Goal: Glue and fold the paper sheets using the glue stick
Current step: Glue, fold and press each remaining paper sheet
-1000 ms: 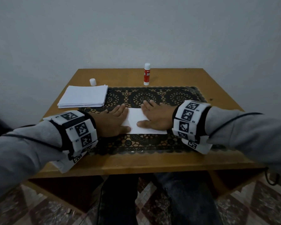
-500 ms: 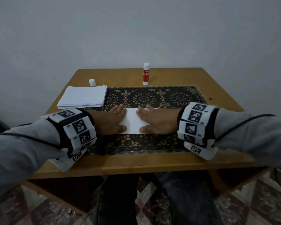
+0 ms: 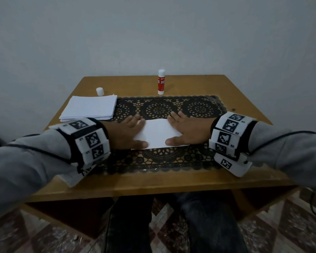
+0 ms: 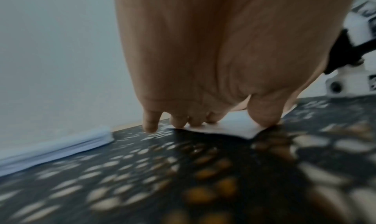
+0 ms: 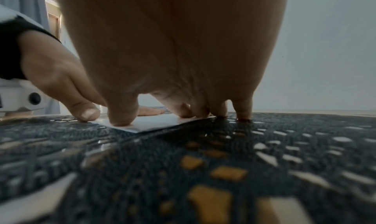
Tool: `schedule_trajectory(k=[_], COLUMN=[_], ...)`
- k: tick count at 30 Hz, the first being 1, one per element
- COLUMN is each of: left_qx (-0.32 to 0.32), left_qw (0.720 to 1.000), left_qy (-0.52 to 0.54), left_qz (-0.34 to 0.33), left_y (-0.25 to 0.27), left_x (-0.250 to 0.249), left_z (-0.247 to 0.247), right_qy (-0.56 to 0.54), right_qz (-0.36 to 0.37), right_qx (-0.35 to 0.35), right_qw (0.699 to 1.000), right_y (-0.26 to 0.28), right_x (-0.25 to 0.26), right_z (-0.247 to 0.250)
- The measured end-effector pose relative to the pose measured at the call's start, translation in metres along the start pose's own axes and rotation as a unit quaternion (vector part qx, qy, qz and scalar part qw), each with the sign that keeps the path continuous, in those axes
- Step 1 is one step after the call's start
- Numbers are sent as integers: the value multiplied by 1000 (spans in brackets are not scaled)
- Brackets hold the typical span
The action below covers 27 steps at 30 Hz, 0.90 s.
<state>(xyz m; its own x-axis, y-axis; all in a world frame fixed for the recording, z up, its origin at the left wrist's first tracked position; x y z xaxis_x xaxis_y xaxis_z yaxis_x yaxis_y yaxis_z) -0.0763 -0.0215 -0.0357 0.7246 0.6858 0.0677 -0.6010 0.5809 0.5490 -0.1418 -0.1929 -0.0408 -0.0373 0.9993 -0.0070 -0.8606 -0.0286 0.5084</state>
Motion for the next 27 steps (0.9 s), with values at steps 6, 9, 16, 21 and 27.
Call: schedule_trajectory(k=[6, 9, 16, 21, 27], left_qx=[5, 6, 9, 5, 5], left_qw=[1000, 1000, 1000, 1000, 1000], left_qy=[-8, -11, -8, -11, -9], left_qz=[21, 19, 22, 18, 16], left_y=[-1, -2, -1, -2, -1], left_x=[13, 12, 12, 13, 13], left_z=[-8, -8, -8, -8, -9], right_qy=[26, 41, 6, 26, 27], right_qz=[-17, 33, 36, -2, 10], right_qx=[4, -21, -9, -5, 20], right_qw=[1000, 998, 999, 1000, 999], right_y=[2, 2, -11, 2, 22], right_x=[13, 44, 26, 13, 5], right_z=[10, 9, 11, -1, -11])
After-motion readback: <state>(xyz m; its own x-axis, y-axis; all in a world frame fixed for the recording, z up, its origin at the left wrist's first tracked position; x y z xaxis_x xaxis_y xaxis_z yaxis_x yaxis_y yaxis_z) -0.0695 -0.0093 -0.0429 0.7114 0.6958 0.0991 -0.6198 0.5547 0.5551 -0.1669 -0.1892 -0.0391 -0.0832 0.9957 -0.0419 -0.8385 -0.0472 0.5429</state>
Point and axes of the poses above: each hand's wrist, its own y-axis away from the middle knuckle, its own z-axis out of the back of the hand, x = y × z, the point moved 4 cm from there along -y, towards the middle knuckle, and after that the axes turned 2 degrees about z, right-handed, at the moved point
